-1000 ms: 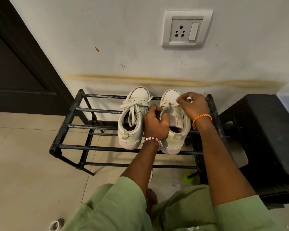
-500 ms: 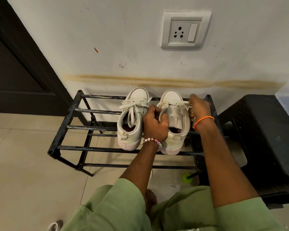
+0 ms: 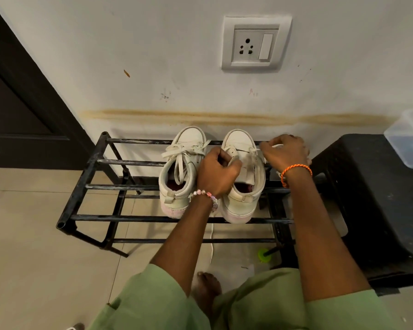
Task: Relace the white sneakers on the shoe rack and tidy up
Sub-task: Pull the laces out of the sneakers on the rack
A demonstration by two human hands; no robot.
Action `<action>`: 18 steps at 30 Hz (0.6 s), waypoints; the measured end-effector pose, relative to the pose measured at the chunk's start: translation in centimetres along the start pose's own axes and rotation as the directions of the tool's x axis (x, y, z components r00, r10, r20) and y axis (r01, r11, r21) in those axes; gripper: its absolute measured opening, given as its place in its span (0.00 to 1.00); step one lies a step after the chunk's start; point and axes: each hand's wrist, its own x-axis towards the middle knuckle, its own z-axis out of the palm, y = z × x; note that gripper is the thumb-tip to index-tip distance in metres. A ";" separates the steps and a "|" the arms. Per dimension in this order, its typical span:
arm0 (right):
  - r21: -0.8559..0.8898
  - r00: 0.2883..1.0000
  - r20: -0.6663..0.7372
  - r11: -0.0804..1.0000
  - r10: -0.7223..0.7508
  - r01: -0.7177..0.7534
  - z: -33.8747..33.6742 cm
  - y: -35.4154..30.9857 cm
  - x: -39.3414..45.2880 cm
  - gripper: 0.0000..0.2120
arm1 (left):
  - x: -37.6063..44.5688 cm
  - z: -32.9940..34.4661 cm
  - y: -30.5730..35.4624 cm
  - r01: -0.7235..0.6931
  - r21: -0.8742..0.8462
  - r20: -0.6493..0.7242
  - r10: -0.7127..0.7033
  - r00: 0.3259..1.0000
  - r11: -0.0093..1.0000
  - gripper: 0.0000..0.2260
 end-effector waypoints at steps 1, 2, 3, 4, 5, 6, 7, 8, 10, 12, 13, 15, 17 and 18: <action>-0.076 0.999 0.042 0.997 -0.007 0.010 -0.3 -0.6 -0.4 0.13 | 0.4 -0.3 0.6 0.014 0.035 0.049 -0.015 0.999 0.999 0.08; -0.120 0.997 0.081 0.993 -0.009 0.019 -0.5 -1.1 -0.6 0.15 | 0.9 -0.6 1.2 0.014 0.061 0.080 -0.019 0.997 0.998 0.07; -0.146 0.994 0.110 0.988 -0.023 0.039 -0.6 -1.4 -0.8 0.18 | 1.4 -0.8 1.8 0.002 0.081 0.088 -0.009 0.996 0.997 0.06; -0.173 0.991 0.128 0.983 -0.044 0.066 -0.7 -1.6 -0.9 0.21 | 2.0 -0.9 2.4 -0.023 0.112 0.083 0.014 0.996 0.993 0.05; -0.196 0.988 0.141 0.976 -0.064 0.091 -0.7 -1.7 -0.9 0.23 | 2.6 -0.9 3.0 -0.057 0.166 0.085 0.044 0.995 0.984 0.06; -0.206 0.984 0.160 0.972 -0.082 0.114 -0.5 -1.7 -0.9 0.23 | 3.2 -0.8 3.4 -0.094 0.236 0.105 0.071 0.992 0.967 0.08; -0.190 0.978 0.185 0.973 -0.095 0.130 -0.4 -1.7 -0.9 0.22 | 3.8 -0.6 3.8 -0.129 0.306 0.146 0.087 0.985 0.943 0.10; -0.147 0.973 0.207 0.981 -0.098 0.130 -0.1 -1.8 -0.9 0.19 | 4.2 -0.4 3.9 -0.158 0.370 0.202 0.086 0.976 0.916 0.13; -0.062 0.972 0.221 0.993 -0.083 0.099 0.0 -2.1 -1.1 0.13 | 4.6 0.3 4.0 -0.198 0.478 0.316 0.043 0.948 0.856 0.17; -0.033 0.982 0.184 0.998 -0.046 0.053 0.0 -2.1 -0.9 0.12 | 4.6 0.8 3.9 -0.240 0.569 0.365 0.020 0.931 0.787 0.18; -0.012 0.985 0.170 1.000 -0.021 0.023 -0.1 -2.0 -0.6 0.12 | 4.4 1.1 3.9 -0.260 0.613 0.366 0.024 0.930 0.746 0.18; 0.064 0.985 0.168 0.997 0.036 -0.047 -0.3 -1.7 -0.2 0.11 | 3.8 1.4 4.0 -0.297 0.688 0.356 0.049 0.933 0.663 0.16; 0.135 0.982 0.174 0.986 0.074 -0.099 -0.4 -1.4 0.1 0.10 | 3.5 1.8 3.9 -0.313 0.722 0.347 0.069 0.935 0.617 0.17; 0.158 0.980 0.180 0.980 0.089 -0.118 -0.5 -1.3 0.2 0.09 | 3.4 2.0 3.8 -0.313 0.730 0.344 0.070 0.936 0.608 0.17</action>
